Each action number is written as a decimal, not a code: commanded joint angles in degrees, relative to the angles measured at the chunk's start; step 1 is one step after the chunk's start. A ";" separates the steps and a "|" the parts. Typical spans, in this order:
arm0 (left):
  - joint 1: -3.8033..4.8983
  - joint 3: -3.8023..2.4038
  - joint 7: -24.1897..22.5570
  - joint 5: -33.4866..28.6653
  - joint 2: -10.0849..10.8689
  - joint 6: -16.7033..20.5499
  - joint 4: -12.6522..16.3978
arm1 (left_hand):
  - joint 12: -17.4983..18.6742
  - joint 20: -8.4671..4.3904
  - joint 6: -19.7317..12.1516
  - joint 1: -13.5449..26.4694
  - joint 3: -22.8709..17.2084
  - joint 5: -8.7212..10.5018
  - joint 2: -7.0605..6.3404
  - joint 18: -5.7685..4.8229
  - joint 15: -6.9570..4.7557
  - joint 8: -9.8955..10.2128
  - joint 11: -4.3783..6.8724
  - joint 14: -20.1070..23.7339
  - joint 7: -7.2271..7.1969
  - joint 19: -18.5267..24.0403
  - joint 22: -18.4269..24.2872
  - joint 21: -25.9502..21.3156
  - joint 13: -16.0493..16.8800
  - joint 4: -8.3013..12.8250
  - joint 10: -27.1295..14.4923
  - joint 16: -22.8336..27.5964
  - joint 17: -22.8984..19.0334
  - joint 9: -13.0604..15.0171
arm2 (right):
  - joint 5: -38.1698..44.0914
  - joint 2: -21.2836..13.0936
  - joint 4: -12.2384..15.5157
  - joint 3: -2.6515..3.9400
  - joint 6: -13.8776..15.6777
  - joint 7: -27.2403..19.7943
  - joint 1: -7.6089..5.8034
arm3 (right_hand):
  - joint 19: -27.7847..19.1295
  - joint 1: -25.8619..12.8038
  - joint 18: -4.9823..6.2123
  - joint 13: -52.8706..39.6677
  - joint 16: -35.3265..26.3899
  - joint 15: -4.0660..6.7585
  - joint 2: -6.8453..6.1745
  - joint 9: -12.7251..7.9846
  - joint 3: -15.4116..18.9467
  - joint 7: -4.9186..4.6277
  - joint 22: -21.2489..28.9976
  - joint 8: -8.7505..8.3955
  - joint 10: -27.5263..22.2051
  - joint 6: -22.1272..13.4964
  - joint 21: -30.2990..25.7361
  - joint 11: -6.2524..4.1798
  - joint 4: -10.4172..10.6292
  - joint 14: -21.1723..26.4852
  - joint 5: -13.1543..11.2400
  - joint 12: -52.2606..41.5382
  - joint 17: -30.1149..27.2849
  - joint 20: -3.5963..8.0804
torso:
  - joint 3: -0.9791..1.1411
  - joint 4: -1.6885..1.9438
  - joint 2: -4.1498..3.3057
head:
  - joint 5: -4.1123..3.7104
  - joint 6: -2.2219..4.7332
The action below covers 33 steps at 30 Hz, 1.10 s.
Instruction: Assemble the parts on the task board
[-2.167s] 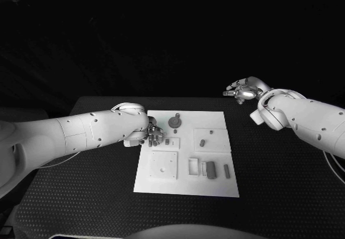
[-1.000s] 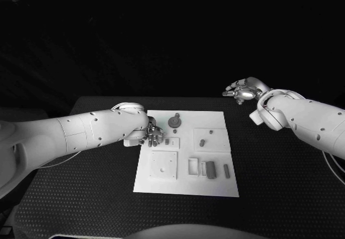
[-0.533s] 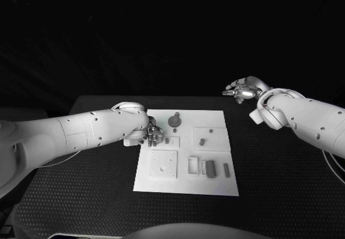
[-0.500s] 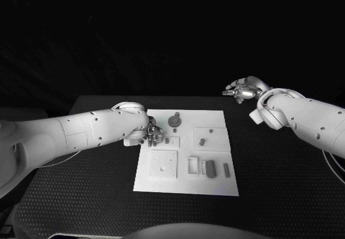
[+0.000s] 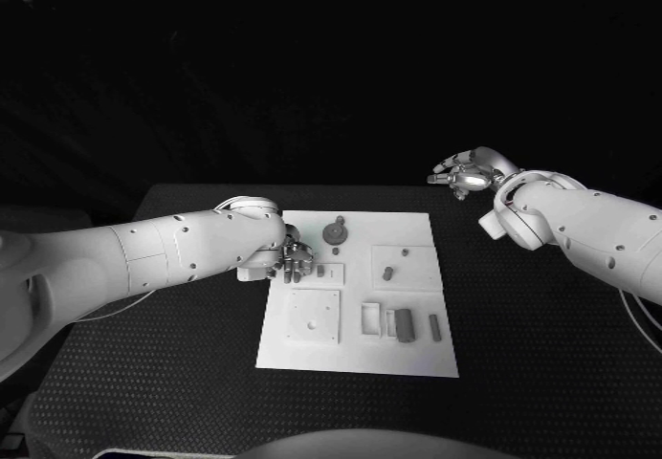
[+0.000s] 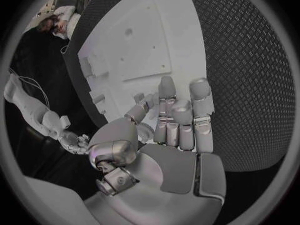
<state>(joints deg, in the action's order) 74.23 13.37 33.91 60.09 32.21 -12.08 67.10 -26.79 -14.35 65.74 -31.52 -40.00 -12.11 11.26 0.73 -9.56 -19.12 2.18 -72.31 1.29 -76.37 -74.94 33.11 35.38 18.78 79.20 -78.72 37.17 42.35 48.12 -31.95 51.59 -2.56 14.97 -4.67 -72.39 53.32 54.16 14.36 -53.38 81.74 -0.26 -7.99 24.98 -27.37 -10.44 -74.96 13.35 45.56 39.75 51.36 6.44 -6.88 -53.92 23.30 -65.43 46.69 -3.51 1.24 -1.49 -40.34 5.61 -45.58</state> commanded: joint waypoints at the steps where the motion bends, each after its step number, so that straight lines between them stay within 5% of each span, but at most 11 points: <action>1: -0.55 0.34 0.68 -0.77 0.02 -0.76 0.13 | -0.22 -0.10 2.40 1.46 -3.19 1.30 -0.63 0.29 -0.61 0.28 2.02 0.09 0.39 0.31 -0.89 -0.06 -0.14 -2.93 2.57 0.08 -0.20 0.09 | 0.06 0.02 0.05 0.02 -0.64 -0.30 0.02 | -0.04 -0.20 0.64 0.07 -0.31 0.03 0.24 -0.06 -0.05 -2.30 -0.23 0.39 -0.45 -0.02 -0.26 -0.08 -0.05 0.40 0.14 -0.33 -0.10 -0.27 | -0.03 -0.02 -0.01 | -0.05 0.06; 4: -0.55 0.34 0.77 -0.75 0.16 0.45 0.07 | 0.02 -0.14 1.41 3.01 -0.09 2.31 -3.32 0.41 -0.35 0.82 1.73 0.62 0.77 0.87 -0.78 -0.66 -0.48 -2.87 1.78 0.57 -0.59 0.32 | 0.06 0.02 0.01 0.02 -0.62 -0.31 0.02 | -0.04 -0.20 0.64 0.08 -0.32 0.02 0.23 -0.07 -0.04 -2.31 -0.23 0.39 -0.45 -0.02 -0.26 -0.08 -0.05 0.41 0.13 -0.34 -0.10 -0.27 | -0.04 -0.02 0.00 | -0.07 0.06; 7: -0.55 0.34 0.73 -0.66 0.24 1.16 -0.06 | -0.07 -0.29 0.16 3.18 2.01 7.92 -6.25 0.62 -0.21 1.52 1.59 1.23 1.09 1.40 -0.73 -1.20 -0.79 -3.21 1.08 0.70 -0.81 0.55 | 0.06 0.01 -0.01 0.02 -0.59 -0.31 0.02 | -0.04 -0.21 0.64 0.09 -0.32 0.02 0.22 -0.07 -0.04 -2.31 -0.24 0.39 -0.46 -0.03 -0.27 -0.07 -0.05 0.41 0.14 -0.34 -0.10 -0.27 | -0.05 0.00 0.00 | -0.12 0.10; 12: -0.55 0.34 0.79 -0.43 0.35 1.60 -0.15 | -0.45 -0.30 -0.56 3.33 3.23 9.22 -9.84 0.69 -0.10 2.17 1.35 1.69 1.30 1.60 -0.75 -1.62 -1.06 -4.50 0.60 0.58 -0.96 0.68 | 0.06 0.02 -0.01 0.02 -0.60 -0.32 0.02 | -0.05 -0.21 0.64 0.10 -0.32 0.02 0.20 -0.08 -0.04 -2.31 -0.24 0.38 -0.47 -0.06 -0.28 -0.07 -0.05 0.42 0.14 -0.34 -0.11 -0.27 | -0.06 0.01 0.01 | -0.12 0.10; 22: -0.55 0.32 0.23 -0.20 0.63 3.22 -0.15 | -0.66 -0.36 -0.95 3.34 3.70 9.31 -11.60 0.79 -0.05 2.43 1.28 1.89 1.40 1.61 -0.77 -1.78 -1.11 -5.09 0.37 0.45 -0.96 0.78 | 0.05 0.01 -0.05 0.02 -0.65 -0.32 0.04 | -0.05 -0.20 0.64 0.14 -0.33 0.02 0.18 -0.11 -0.04 -2.32 -0.25 0.36 -0.49 -0.11 -0.30 -0.06 -0.06 0.43 0.14 -0.35 -0.11 -0.27 | -0.07 0.00 0.01 | -0.15 0.04; 27: -0.55 0.20 -0.35 0.03 1.43 5.62 0.19 | -0.67 -0.34 -1.46 3.48 4.12 9.34 -14.11 0.84 0.07 2.72 1.14 2.27 1.57 1.85 -0.73 -2.05 -1.19 -5.48 -0.12 0.56 -1.05 0.87 | 0.05 -0.10 -0.05 0.02 -0.68 -0.32 0.14 | -0.05 -0.20 0.64 0.15 -0.33 0.01 0.19 -0.12 -0.05 -2.32 -0.25 0.36 -0.50 -0.13 -0.31 -0.06 -0.05 0.43 0.14 -0.36 -0.11 -0.27 | -0.05 0.00 0.03 | -0.20 0.10; 31: -0.44 -0.60 -0.36 0.15 2.85 6.52 1.09 | -0.82 -0.21 -1.88 3.56 6.01 9.33 -14.22 0.84 0.26 2.90 0.96 2.75 1.75 2.25 -0.83 -2.31 -1.21 -4.44 -0.62 0.53 -1.07 1.11 | 0.05 -0.24 -0.07 0.02 -0.65 -0.33 0.23 | -0.05 -0.20 0.64 0.16 -0.34 0.01 0.20 -0.12 -0.05 -2.33 -0.25 0.36 -0.50 -0.14 -0.32 -0.06 -0.05 0.43 0.14 -0.36 -0.12 -0.27 | -0.05 -0.01 0.03 | -0.38 0.22; 33: -0.44 -1.97 -0.66 0.02 3.28 6.31 1.20 | -0.81 -0.21 -2.14 3.42 6.40 9.33 -14.39 0.89 0.29 3.05 0.91 2.92 1.82 2.39 -0.82 -2.44 -1.25 -4.02 -0.85 0.60 -1.12 1.14 | 0.05 -0.27 -0.06 0.02 -0.65 -0.32 0.25 | -0.04 -0.20 0.64 0.17 -0.34 0.01 0.20 -0.13 -0.05 -2.33 -0.26 0.36 -0.50 -0.15 -0.32 -0.06 -0.05 0.44 0.14 -0.37 -0.12 -0.27 | -0.04 0.01 0.04 | -0.46 0.37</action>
<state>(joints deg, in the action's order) 73.60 11.42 33.91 59.83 35.57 -7.49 68.00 -27.42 -14.55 64.04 -28.04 -33.79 -3.04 -3.03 0.77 -9.30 -15.92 3.07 -69.89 3.14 -74.50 -74.92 30.85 34.22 14.78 78.88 -78.27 36.12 43.43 48.12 -32.21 51.51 -2.56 14.96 -4.67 -72.16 53.32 54.16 14.36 -53.29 81.74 -0.26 -7.99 24.94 -27.37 -10.37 -74.96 13.35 45.56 39.81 51.37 6.44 -6.88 -53.92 23.30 -65.43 46.65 -3.51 1.18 -1.48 -40.31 5.26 -45.34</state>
